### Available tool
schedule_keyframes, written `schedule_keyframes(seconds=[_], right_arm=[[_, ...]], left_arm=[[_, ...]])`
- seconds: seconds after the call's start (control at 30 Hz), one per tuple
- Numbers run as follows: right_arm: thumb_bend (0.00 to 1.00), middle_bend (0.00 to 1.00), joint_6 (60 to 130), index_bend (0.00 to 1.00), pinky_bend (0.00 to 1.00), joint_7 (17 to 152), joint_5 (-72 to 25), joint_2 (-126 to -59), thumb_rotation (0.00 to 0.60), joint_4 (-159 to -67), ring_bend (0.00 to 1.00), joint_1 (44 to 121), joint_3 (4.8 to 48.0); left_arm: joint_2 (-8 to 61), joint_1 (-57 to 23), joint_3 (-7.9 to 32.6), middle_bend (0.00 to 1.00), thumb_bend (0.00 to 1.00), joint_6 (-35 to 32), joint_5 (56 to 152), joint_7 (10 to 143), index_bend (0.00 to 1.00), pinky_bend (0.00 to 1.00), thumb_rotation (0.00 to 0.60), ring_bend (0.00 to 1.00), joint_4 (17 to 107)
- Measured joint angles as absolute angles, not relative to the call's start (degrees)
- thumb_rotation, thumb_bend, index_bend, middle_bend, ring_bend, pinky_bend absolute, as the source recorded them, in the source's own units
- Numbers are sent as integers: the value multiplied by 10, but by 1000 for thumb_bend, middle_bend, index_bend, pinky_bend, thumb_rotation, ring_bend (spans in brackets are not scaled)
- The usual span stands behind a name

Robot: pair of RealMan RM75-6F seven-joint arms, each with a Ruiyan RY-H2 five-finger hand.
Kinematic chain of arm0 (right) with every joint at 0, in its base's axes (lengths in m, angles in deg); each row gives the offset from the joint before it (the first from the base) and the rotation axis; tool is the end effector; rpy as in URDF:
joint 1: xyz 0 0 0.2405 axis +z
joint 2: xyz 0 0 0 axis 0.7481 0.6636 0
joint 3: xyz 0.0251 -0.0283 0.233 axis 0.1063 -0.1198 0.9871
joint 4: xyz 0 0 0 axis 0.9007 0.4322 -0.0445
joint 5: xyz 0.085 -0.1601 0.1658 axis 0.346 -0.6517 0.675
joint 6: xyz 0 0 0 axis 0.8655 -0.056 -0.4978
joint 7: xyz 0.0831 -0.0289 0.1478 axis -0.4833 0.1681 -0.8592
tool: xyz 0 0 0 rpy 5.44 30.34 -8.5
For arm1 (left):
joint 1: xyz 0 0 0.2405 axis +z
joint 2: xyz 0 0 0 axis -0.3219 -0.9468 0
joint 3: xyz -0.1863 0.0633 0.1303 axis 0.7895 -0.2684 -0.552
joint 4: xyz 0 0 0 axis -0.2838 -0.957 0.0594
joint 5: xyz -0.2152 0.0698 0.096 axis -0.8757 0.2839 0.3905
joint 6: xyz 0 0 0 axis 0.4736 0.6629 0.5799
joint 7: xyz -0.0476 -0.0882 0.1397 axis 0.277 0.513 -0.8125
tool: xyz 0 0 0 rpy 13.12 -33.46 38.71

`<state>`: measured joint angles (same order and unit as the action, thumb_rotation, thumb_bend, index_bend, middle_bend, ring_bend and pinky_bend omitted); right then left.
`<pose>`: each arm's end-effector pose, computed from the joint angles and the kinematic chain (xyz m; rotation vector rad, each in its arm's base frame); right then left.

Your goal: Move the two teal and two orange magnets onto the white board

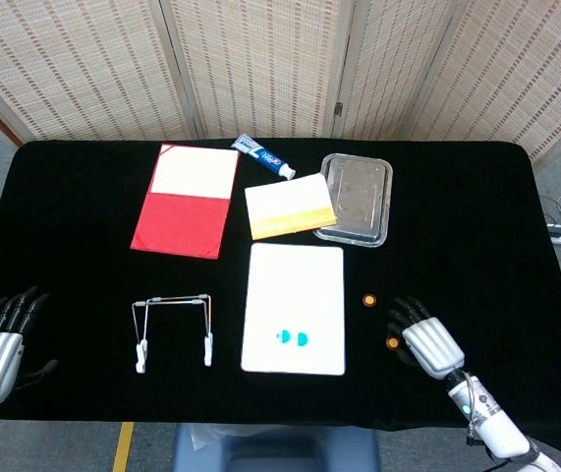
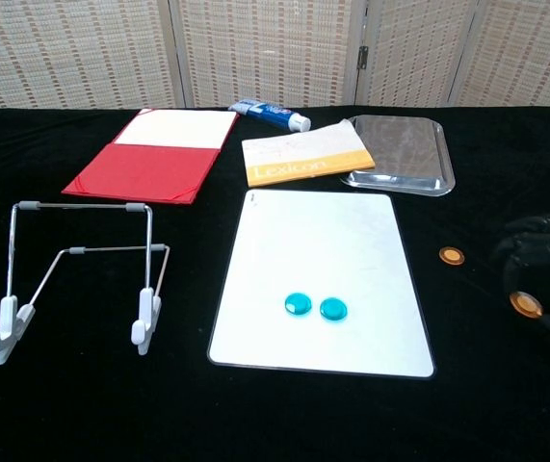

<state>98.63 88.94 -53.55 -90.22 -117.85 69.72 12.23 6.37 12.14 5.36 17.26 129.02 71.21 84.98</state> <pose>-0.2608 -0.2493 -0.0278 1.9330 -0.9051 0.8616 -0.2946 0.2116 0.1072 -1.4717 -0.8787 -0.8427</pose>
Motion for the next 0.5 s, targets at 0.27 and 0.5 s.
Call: schedule_keyframes(seconds=[0.27,0.5], right_arm=[[465,233,893,537,0,955,-495,-914,600,-1251,43,791,203],[465,227,821,537,0,1036,-418,-965,600,-1261,40,857,248]], left_arm=[[60,126,52,17,211,178,1290,713,39,0,600,57,853],[58,130,50,17,211,180,1288,718,39,0,600,57,850]])
